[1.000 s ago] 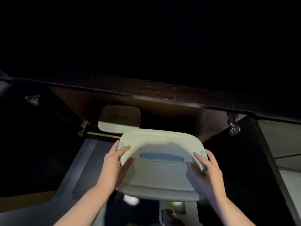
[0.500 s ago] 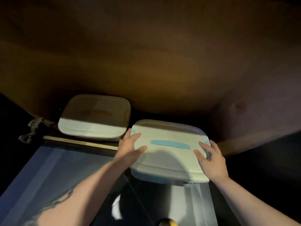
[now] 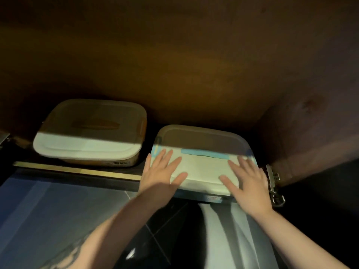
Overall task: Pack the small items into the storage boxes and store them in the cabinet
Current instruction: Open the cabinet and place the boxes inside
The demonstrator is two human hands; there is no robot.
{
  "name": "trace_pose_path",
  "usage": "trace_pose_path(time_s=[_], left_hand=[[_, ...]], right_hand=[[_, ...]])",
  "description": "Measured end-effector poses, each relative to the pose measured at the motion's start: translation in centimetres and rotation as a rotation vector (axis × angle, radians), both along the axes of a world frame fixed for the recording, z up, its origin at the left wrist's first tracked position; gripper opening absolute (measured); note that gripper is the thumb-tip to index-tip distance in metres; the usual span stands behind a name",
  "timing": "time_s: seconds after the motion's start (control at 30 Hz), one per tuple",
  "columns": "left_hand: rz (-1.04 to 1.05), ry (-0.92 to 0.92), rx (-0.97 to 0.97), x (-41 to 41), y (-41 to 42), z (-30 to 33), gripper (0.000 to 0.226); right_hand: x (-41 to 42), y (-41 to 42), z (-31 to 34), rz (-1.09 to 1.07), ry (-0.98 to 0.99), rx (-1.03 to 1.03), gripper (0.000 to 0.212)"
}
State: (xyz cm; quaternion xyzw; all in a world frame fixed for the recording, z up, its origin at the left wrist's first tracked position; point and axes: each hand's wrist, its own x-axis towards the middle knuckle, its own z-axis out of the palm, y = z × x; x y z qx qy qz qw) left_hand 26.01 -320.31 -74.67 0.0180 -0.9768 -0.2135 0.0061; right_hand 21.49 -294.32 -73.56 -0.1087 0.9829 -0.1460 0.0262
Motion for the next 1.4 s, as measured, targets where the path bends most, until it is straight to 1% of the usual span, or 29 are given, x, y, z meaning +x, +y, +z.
trace_pose_path(time_s=[0.07,0.13,0.2,0.27,0.33,0.43,0.5,0.6,0.77,0.87,0.93,1.0,1.07,1.1,1.23,1.33,1.4], left_hand=[[-0.064,0.042,-0.106,1.2,0.2,-0.1,0.07],[-0.072,0.06,-0.127,0.4,-0.1,-0.1,0.07],[-0.059,0.023,-0.166,-0.8,-0.3,-0.4,0.065],[-0.023,-0.072,-0.216,-2.2,-0.3,-0.5,0.065],[-0.006,-0.171,-0.216,-3.4,0.1,-0.1,0.066],[-0.016,-0.314,-0.172,-3.7,1.0,2.3,0.063],[-0.031,-0.375,-0.134,-2.5,1.3,5.0,0.06],[-0.027,-0.348,-0.077,0.7,1.0,10.3,0.054],[0.157,-0.344,-0.044,6.5,-1.0,22.5,0.044],[0.296,-0.387,0.059,10.2,-2.5,31.7,0.041],[0.367,-0.321,0.1,12.4,-3.8,38.3,0.037],[0.4,-0.232,0.088,14.5,-5.3,43.8,0.033],[0.449,-0.19,0.054,16.3,-6.9,48.0,0.036],[0.514,-0.175,0.061,17.3,-7.7,49.7,0.039],[0.771,-0.02,0.149,23.0,-12.0,54.9,0.042],[0.973,0.1,0.135,29.1,-16.4,57.7,0.039],[1.093,0.148,0.113,33.8,-20.4,59.0,0.038]], right_hand=[[1.7,-0.1,-0.3,0.117,0.049,0.088,0.069],[1.3,-0.3,-0.2,0.142,0.047,0.147,0.076],[0.0,-0.8,0.1,0.152,-0.022,0.161,0.085],[-1.2,-1.7,0.5,0.156,-0.107,0.205,0.088],[-2.0,-2.7,1.4,0.14,-0.214,0.29,0.081],[-2.2,-4.7,4.4,0.13,-0.383,0.389,0.064],[-1.0,-6.3,7.4,0.147,-0.428,0.398,0.059],[2.0,-8.5,12.5,0.201,-0.436,0.339,0.055],[6.0,-10.4,24.2,0.245,-0.459,0.286,0.056],[8.8,-11.5,32.9,0.285,-0.513,0.282,0.054],[10.5,-12.7,38.7,0.332,-0.5,0.254,0.053],[11.8,-14.4,43.8,0.401,-0.467,0.216,0.054],[12.9,-16.7,47.7,0.48,-0.413,0.197,0.055],[13.5,-17.9,49.4,0.522,-0.381,0.195,0.055],[16.2,-24.2,54.5,0.688,-0.284,0.156,0.055],[19.2,-30.1,57.3,0.839,-0.214,0.099,0.054],[22.3,-35.0,58.6,0.933,-0.153,0.069,0.053]])
